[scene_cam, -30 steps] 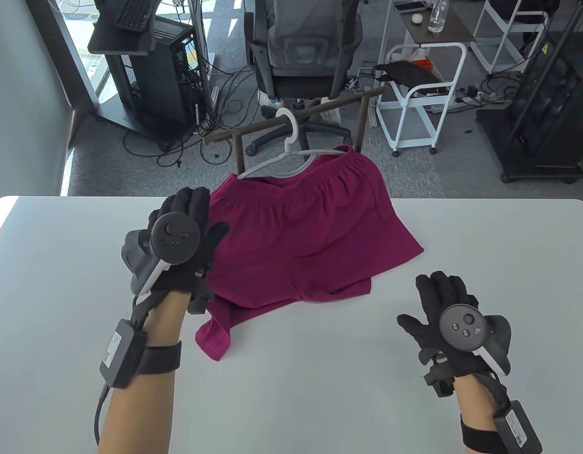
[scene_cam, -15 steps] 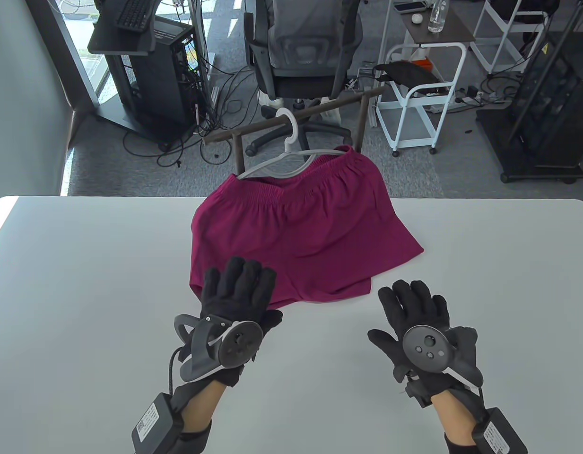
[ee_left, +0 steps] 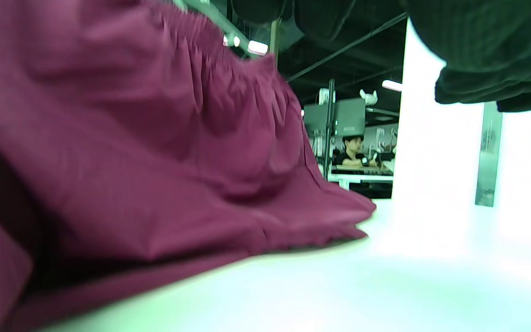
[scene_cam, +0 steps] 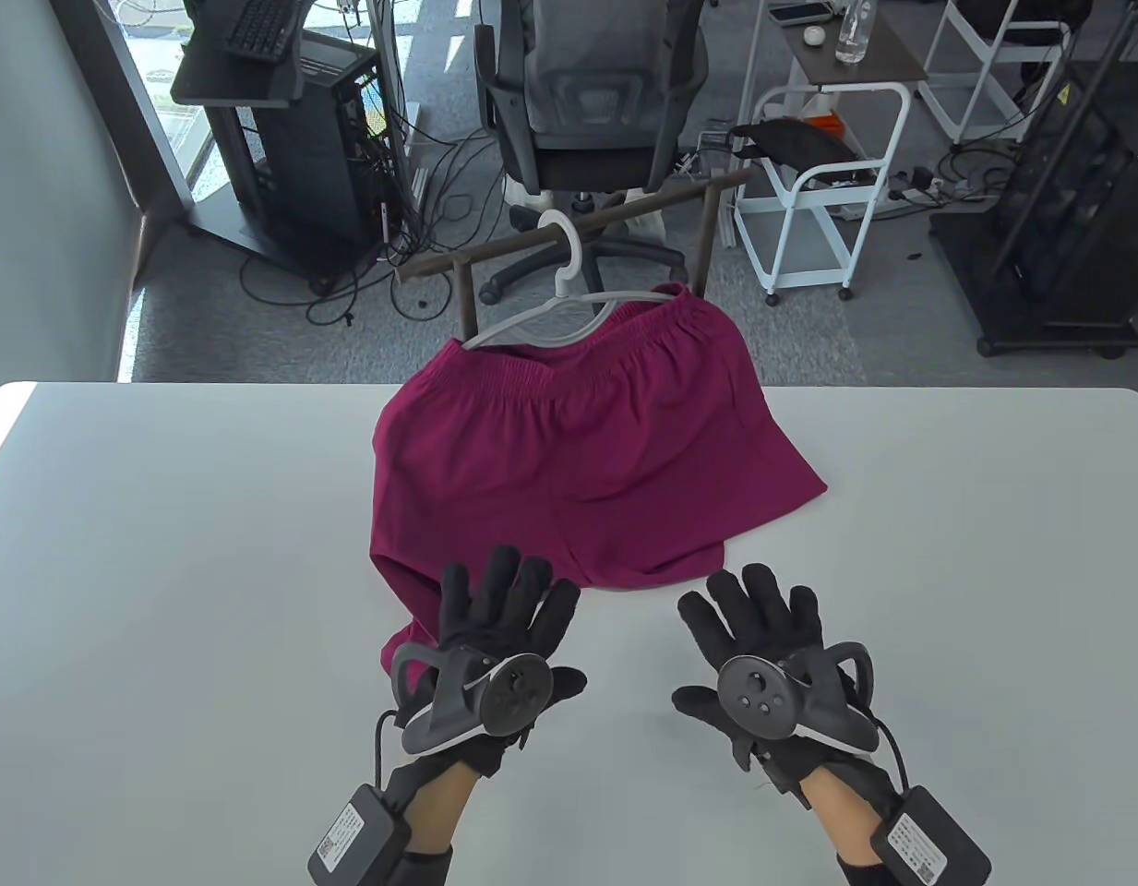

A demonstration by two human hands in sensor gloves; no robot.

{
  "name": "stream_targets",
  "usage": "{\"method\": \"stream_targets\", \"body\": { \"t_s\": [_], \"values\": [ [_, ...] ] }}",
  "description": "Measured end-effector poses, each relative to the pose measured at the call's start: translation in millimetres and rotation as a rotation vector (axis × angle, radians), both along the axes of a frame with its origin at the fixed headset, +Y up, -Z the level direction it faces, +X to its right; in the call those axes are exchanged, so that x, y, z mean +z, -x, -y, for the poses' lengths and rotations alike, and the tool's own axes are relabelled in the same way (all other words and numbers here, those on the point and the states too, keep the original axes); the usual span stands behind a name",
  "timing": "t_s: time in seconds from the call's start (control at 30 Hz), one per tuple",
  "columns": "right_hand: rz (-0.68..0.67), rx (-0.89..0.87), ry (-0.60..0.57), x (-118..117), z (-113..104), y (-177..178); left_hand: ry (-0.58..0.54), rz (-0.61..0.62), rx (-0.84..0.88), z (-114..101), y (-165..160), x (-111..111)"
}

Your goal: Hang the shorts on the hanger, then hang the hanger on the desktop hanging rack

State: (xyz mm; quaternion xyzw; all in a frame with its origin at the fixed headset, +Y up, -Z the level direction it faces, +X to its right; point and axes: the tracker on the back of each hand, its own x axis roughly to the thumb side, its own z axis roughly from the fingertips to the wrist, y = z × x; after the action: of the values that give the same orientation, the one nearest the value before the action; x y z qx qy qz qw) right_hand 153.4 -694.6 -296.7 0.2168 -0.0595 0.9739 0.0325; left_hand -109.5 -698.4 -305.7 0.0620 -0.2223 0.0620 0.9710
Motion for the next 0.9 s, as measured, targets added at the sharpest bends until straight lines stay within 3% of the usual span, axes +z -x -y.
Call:
{"method": "stream_targets", "body": {
  "t_s": [0.3, 0.9],
  "values": [
    [0.024, 0.037, 0.064, -9.1, 12.6, -11.1, 0.063, -0.006, -0.08, 18.4, -3.7, -5.8],
    [0.041, 0.041, 0.081, -11.2, 17.0, -12.5, 0.048, 0.004, -0.038, 15.6, -5.0, -3.1]
  ]
}}
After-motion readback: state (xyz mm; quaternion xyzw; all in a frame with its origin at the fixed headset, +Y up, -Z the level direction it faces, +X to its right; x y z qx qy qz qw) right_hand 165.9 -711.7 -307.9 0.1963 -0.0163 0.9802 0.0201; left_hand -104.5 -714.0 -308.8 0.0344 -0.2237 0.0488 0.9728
